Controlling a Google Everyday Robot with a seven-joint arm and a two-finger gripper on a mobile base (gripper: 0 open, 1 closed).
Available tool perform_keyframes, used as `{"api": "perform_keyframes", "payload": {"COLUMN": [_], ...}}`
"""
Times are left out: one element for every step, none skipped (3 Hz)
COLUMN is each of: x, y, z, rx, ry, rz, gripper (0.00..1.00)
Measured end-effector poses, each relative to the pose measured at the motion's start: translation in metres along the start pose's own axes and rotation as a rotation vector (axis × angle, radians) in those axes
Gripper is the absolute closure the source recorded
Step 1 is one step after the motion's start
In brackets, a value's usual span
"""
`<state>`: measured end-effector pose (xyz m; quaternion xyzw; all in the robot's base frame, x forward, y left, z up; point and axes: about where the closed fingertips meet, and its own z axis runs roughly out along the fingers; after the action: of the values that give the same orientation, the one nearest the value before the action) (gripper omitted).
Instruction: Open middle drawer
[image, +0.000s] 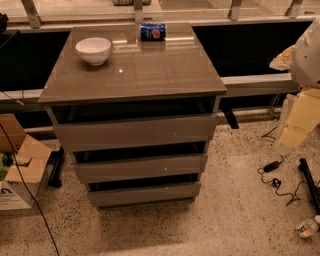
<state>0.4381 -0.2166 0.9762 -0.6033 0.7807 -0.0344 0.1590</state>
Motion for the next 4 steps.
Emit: {"api": "perform_keyframes", "payload": {"x": [0.0,-0.003,-0.005,-0.004], "y": [0.0,0.002,0.002,-0.001], "z": [0.0,0.017,0.049,0.096], "rx": [0.0,0.0,-0.001,-0.031], "ry": [0.0,-0.024,-0.057,-0.101], "rz": [0.0,-0.009,-0.02,-0.022], "gripper": [0.0,0.0,0.0,0.0]}}
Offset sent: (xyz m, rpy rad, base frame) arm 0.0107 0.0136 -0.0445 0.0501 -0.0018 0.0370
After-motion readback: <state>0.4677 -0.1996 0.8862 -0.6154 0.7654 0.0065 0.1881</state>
